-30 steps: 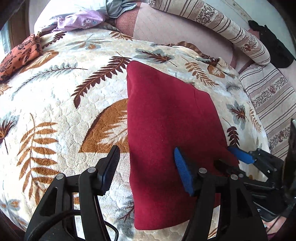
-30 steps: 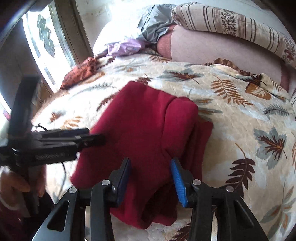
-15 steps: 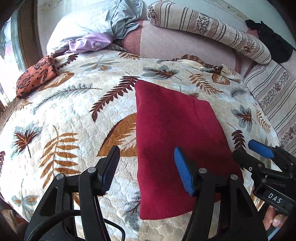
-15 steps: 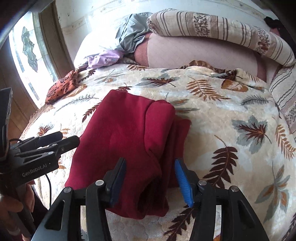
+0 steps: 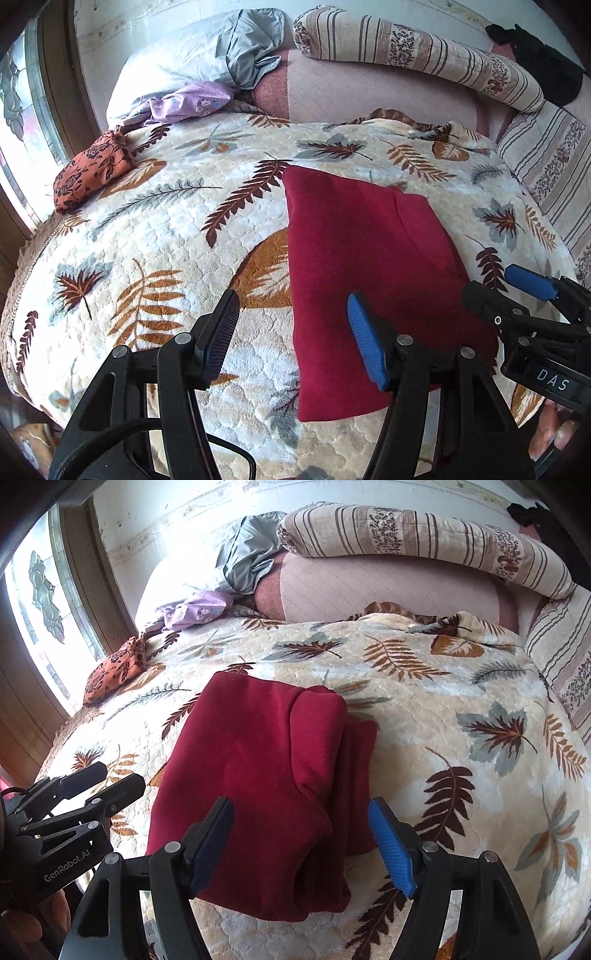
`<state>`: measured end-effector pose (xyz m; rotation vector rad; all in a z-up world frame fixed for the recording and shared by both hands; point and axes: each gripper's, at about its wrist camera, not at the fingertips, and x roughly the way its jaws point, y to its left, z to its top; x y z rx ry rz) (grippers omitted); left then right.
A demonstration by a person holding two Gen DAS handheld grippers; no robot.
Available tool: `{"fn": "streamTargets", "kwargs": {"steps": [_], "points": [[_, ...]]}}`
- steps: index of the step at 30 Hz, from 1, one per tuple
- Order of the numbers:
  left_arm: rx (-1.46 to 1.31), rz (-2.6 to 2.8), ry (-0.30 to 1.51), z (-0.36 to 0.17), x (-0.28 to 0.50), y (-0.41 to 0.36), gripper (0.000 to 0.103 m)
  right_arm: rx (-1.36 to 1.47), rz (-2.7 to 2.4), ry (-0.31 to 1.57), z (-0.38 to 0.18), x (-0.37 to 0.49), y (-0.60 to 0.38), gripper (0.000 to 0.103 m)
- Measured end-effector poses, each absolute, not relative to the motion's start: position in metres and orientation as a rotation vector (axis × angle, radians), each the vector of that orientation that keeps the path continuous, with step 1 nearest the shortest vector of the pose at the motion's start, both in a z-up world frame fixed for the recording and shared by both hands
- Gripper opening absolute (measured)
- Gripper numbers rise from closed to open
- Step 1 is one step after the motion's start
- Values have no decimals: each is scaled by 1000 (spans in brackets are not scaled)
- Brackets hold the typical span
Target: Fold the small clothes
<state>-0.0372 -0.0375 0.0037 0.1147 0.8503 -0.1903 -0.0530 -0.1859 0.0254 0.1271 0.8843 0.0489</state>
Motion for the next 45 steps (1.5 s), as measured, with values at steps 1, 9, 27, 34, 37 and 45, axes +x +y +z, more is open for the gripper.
{"fn": "streamTargets", "kwargs": {"steps": [1, 9, 27, 34, 37, 45], "points": [[121, -188, 850, 3, -38, -37, 61, 128, 51, 887, 25, -53, -185, 73], [125, -206, 855, 3, -42, -39, 61, 138, 48, 890, 24, -54, -187, 73], [140, -208, 848, 3, -45, -41, 61, 145, 66, 904, 19, -53, -181, 73], [132, -216, 852, 3, -44, -42, 61, 145, 69, 907, 17, -51, -180, 73], [132, -214, 851, 3, -44, -42, 61, 145, 70, 909, 16, -50, -179, 73], [125, -219, 855, 3, -43, -42, 61, 144, 73, 918, 12, -49, -176, 73]]}}
